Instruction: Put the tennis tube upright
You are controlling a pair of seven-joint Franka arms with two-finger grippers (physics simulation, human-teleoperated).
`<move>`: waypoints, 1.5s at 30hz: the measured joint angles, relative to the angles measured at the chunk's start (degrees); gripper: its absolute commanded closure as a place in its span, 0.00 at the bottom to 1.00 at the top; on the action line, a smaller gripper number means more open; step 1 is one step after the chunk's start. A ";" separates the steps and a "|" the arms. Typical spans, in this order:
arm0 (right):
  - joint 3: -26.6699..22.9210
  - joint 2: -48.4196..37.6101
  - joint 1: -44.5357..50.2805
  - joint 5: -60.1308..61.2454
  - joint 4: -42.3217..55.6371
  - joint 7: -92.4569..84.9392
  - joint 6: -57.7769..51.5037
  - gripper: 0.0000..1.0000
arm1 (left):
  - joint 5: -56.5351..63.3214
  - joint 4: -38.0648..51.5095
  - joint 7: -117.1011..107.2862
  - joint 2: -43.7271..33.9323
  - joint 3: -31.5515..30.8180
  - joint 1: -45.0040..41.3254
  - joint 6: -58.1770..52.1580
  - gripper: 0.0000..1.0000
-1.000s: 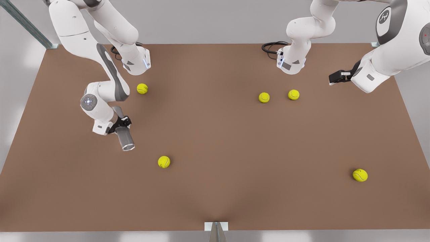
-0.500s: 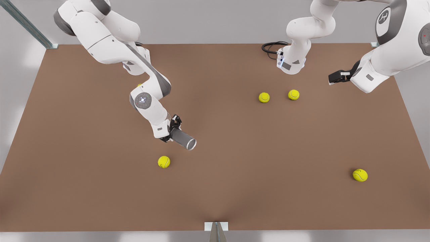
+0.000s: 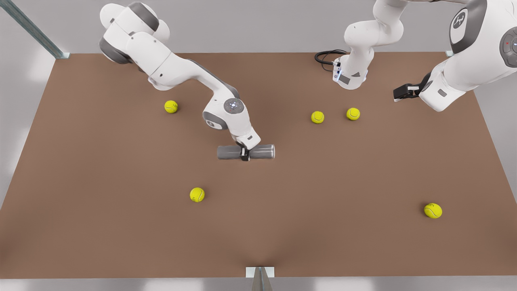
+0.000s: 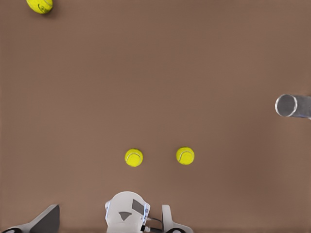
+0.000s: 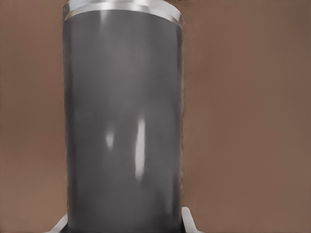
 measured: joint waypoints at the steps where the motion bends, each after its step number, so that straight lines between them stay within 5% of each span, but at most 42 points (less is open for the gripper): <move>1: -0.28 0.68 0.73 -0.91 0.52 0.07 -0.01 0.22 | 0.00 0.00 -0.01 0.00 -0.04 0.07 -0.03 0.00; 17: -7.15 9.32 9.43 -6.09 9.62 1.09 -0.08 0.22 | -0.01 0.00 -0.09 0.01 -0.17 -0.10 -0.23 0.00; 19: -7.93 10.37 10.23 -6.14 10.84 1.30 -0.09 0.00 | -0.01 0.00 -0.09 0.05 -0.18 -0.10 -0.22 0.00; 28: -7.29 6.98 10.39 -5.61 10.89 2.83 -0.89 0.00 | -0.07 0.21 -0.13 0.15 -0.24 0.01 -0.19 0.00; 32: 10.39 -1.09 -3.33 -3.51 9.84 3.80 -9.08 0.00 | -1.32 0.09 -0.08 0.40 -1.32 0.38 -0.18 0.00; 34: 23.91 -2.94 -19.39 -3.00 9.84 4.72 -15.91 0.00 | -3.39 -0.11 0.03 2.55 -1.80 -0.33 -0.56 0.00; 36: 31.59 -3.98 -34.24 -2.74 10.67 5.78 -22.14 0.00 | -5.15 -0.05 0.36 6.25 -1.58 -2.11 -0.63 0.00; 39: 34.33 -4.57 -47.10 -2.56 12.92 7.15 -28.48 0.00 | -10.69 -2.48 1.15 11.37 -0.32 -7.18 3.88 0.00; 45: 32.96 -4.54 -50.86 -2.71 13.52 9.39 -34.41 0.00 | -40.98 -18.87 5.94 19.54 11.08 -14.39 24.75 0.00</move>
